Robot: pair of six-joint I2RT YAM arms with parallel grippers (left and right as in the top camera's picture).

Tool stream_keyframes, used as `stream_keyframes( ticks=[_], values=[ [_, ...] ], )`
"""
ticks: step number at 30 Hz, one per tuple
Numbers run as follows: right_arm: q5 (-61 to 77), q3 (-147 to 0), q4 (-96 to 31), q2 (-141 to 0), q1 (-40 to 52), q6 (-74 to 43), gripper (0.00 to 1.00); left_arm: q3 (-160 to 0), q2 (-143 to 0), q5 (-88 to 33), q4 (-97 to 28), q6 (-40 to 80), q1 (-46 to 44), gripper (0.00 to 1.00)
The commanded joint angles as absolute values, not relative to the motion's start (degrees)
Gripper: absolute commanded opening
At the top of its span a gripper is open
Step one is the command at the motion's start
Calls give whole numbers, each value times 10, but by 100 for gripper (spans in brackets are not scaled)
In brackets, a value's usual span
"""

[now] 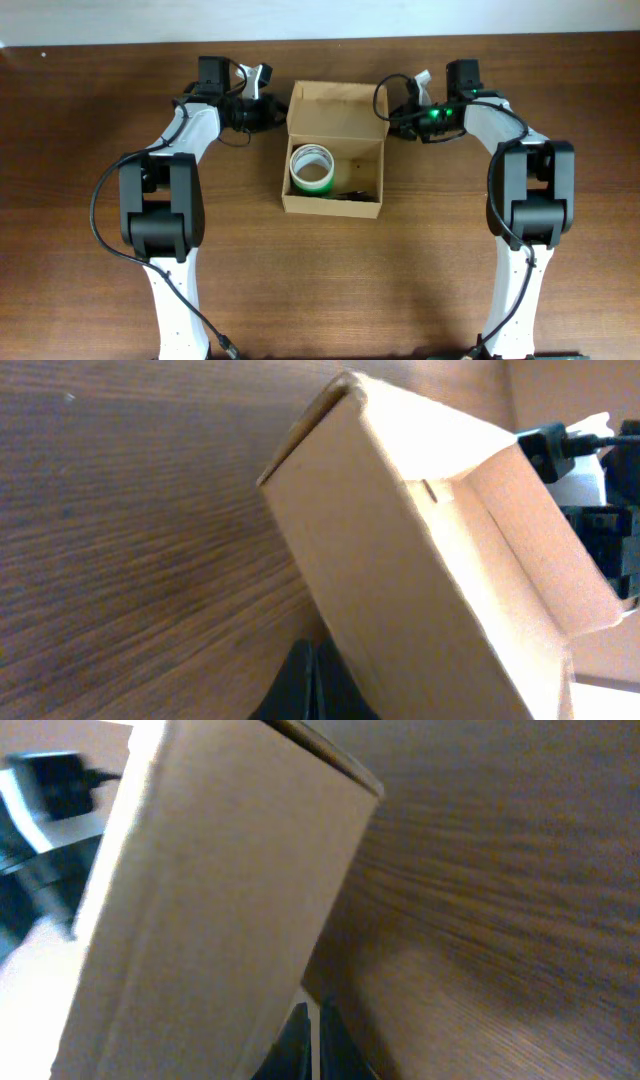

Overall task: Pack container
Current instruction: 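Push the box lid closed with both grippers from either side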

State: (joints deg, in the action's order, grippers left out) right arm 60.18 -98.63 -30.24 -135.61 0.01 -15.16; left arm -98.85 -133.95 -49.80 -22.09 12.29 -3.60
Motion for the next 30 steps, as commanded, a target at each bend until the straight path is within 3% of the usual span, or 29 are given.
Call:
stream_keyframes(
  ticks=[1, 5, 15, 21, 30],
  values=[
    [707, -987, -269, -1358, -5, -138, 4, -989, -1345, -554, -167, 178, -34, 2],
    [743, -987, -257, -1357, -4, -138, 4, -989, -1345, -594, -91, 201, -34, 2],
    [677, -992, -313, -1267, -3, -165, 4, -994, -1281, -547, -117, 189, -33, 2],
    [625, -992, -352, -1187, -2, -150, 4, -994, -1195, -496, -234, 102, -40, 2],
    [489, -992, -544, -1113, 59, -46, 4, -994, -1071, -338, -522, 1, -75, 2]
  ],
)
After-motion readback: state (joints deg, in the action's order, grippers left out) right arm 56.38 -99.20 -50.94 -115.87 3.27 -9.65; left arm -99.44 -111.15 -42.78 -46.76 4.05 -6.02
